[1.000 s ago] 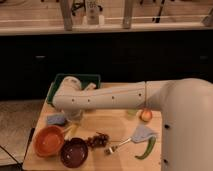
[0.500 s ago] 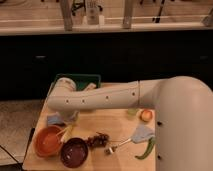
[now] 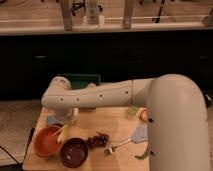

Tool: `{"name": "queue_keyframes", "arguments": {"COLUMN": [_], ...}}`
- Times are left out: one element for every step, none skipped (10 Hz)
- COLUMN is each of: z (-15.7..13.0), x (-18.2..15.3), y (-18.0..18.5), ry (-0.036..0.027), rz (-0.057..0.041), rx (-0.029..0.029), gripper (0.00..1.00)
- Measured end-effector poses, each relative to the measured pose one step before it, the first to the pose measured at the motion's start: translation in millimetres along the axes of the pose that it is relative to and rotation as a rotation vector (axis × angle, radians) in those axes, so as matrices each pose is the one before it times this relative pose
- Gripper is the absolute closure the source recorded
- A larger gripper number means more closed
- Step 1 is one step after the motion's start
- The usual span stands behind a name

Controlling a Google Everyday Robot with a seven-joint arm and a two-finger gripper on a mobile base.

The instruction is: Place banana in red bowl

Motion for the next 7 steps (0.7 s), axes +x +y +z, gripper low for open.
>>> {"name": "queue_keyframes", "arguments": {"z": [1.07, 1.06, 1.79, 1.08, 0.88, 0.70, 1.65], "x": [2.90, 1.33, 0.35, 0.85, 1.29, 1.51, 2.30], "y": [0.73, -3.07, -8.33, -5.50, -3.18, -2.16, -1.70], "ry": [0.00080, -0.00001, -0.00426, -0.00285, -0.00252, -0.00243, -0.00316], "rz": [-0.01479, -0.01064, -0.01952, -0.01192, -0.01248, -0.01322, -0.01369], "rx": [-0.00305, 0.00213, 0.00509, 0.00412, 0.00027, -0.00039, -0.00024], "gripper": [1.00, 1.00, 1.00, 1.00, 1.00, 1.00, 1.00]}}
